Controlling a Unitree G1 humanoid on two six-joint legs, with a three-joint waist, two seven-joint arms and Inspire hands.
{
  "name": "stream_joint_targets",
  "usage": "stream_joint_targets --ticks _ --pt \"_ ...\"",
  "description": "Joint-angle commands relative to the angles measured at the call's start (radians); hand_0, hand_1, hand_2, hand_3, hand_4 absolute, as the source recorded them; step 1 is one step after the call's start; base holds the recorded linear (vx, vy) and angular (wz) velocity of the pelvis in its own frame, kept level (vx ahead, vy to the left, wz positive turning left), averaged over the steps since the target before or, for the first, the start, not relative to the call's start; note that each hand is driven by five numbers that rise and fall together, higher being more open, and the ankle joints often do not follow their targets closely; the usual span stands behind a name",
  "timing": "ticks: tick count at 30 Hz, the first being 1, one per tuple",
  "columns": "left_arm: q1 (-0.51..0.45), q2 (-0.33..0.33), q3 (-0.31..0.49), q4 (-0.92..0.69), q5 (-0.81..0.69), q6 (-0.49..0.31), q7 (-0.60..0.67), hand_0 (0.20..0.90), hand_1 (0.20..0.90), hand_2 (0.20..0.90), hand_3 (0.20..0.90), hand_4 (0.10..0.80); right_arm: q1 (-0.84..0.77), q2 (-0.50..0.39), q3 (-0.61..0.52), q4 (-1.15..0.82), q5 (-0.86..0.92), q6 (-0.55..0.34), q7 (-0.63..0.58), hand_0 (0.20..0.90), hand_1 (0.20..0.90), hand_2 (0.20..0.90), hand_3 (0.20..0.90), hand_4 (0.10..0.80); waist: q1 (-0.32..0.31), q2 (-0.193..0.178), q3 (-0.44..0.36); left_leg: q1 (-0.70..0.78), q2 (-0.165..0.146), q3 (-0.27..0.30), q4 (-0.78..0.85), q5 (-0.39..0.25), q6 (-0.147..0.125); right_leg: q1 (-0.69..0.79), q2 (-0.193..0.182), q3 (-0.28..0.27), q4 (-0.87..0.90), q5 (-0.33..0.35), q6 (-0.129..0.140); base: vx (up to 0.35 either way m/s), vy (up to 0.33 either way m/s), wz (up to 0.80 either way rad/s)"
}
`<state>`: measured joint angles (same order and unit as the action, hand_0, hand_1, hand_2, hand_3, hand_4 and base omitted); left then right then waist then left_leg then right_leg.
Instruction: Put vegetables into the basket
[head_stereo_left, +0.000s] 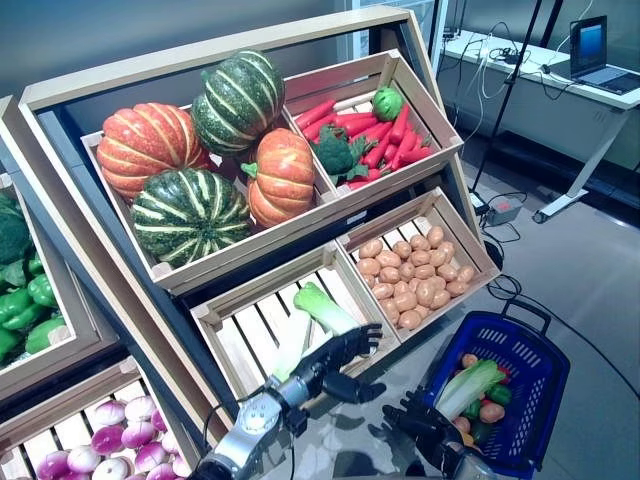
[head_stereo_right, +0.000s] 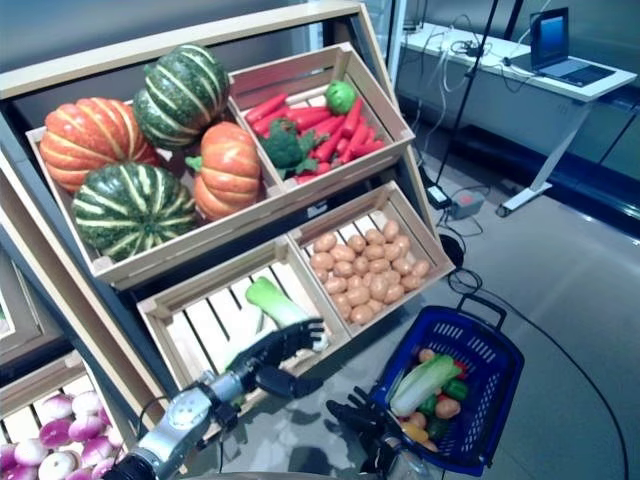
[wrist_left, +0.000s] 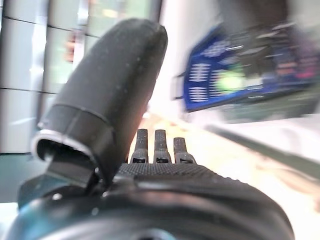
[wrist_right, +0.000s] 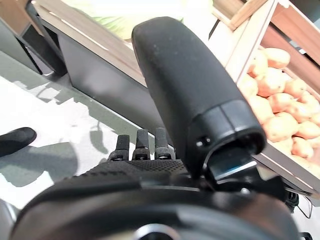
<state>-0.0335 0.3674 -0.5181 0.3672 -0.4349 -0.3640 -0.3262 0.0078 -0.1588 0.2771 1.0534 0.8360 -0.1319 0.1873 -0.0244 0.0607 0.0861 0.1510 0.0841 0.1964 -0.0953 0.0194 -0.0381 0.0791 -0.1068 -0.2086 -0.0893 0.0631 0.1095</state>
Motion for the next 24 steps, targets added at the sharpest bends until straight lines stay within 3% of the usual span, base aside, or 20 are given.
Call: stream_joint_targets --ticks 1,5,8,11,18,22,23,24 --pt "-0.136 0.01 0.058 -0.076 -0.087 -0.105 0.02 0.9 0.9 0.9 0.9 0.8 -0.039 0.041 -0.017 -0.016 0.04 -0.068 -0.009 0.9 0.9 0.9 0.9 0.8 0.009 -0.023 0.0 -0.045 0.006 -0.022 0.008 -0.029 -0.027 0.044 -0.05 -0.015 0.005 -0.04 0.034 0.047 0.009 0.02" --pt "-0.153 0.012 0.112 -0.087 0.005 -0.1 0.192 0.9 0.9 0.9 0.9 0.8 -0.002 0.048 -0.012 -0.035 0.037 -0.065 -0.01 0.9 0.9 0.9 0.9 0.8 0.005 -0.03 -0.012 -0.044 0.005 -0.024 0.008 -0.031 -0.028 0.045 -0.053 -0.014 0.002 -0.038 0.037 0.063 0.014 0.0" --pt "-0.184 0.013 0.143 0.003 0.218 -0.038 0.483 0.9 0.9 0.9 0.9 0.8 0.03 0.054 0.001 -0.063 0.041 -0.061 -0.027 0.9 0.9 0.9 0.9 0.8 -0.007 -0.035 -0.019 -0.04 0.002 -0.023 0.008 -0.032 -0.027 0.044 -0.052 -0.006 0.004 -0.039 0.037 0.078 0.03 0.0" --pt "-0.21 0.011 0.163 0.062 0.328 -0.014 0.606 0.9 0.9 0.9 0.9 0.8 0.045 0.057 0.004 -0.074 0.054 -0.065 -0.032 0.9 0.9 0.9 0.9 0.8 -0.018 -0.036 -0.02 -0.035 0.0 -0.019 0.008 -0.034 -0.024 0.043 -0.053 0.004 0.011 -0.044 0.037 0.083 0.049 -0.01" --pt "-0.282 0.007 0.16 0.087 0.452 0.082 0.789 0.9 0.9 0.9 0.9 0.8 0.058 0.046 0.011 -0.096 0.101 -0.028 -0.028 0.9 0.9 0.9 0.9 0.8 -0.044 -0.039 0.006 -0.057 0.014 -0.003 0.051 -0.038 -0.025 0.0 -0.056 0.038 0.069 -0.061 0.03 0.03 0.057 -0.02" --pt "-0.366 0.001 0.137 0.107 0.495 0.14 0.896 0.9 0.9 0.9 0.9 0.8 0.027 0.031 0.034 -0.161 0.184 -0.017 -0.041 0.9 0.9 0.9 0.9 0.8 -0.056 -0.045 0.07 -0.165 0.037 -0.015 0.207 -0.066 -0.028 -0.11 -0.069 0.07 0.213 -0.1 0.013 -0.186 0.038 -0.07" --pt "-0.422 0.006 0.119 0.13 0.502 0.166 0.945 0.9 0.9 0.9 0.9 0.8 -0.002 0.015 0.053 -0.219 0.24 -0.021 -0.048 0.9 0.9 0.9 0.9 0.8 -0.066 -0.057 0.129 -0.261 0.051 -0.025 0.355 -0.101 -0.027 -0.204 -0.085 0.097 0.34 -0.126 0.003 -0.276 0.015 -0.06" --pt "-0.424 0.006 0.118 0.131 0.502 0.166 0.945 0.9 0.9 0.9 0.9 0.8 -0.003 0.014 0.052 -0.219 0.241 -0.02 -0.049 0.9 0.9 0.9 0.9 0.8 -0.065 -0.057 0.126 -0.27 0.052 -0.026 0.364 -0.105 -0.027 -0.213 -0.085 0.098 0.348 -0.129 0.003 -0.395 0.038 -0.08"
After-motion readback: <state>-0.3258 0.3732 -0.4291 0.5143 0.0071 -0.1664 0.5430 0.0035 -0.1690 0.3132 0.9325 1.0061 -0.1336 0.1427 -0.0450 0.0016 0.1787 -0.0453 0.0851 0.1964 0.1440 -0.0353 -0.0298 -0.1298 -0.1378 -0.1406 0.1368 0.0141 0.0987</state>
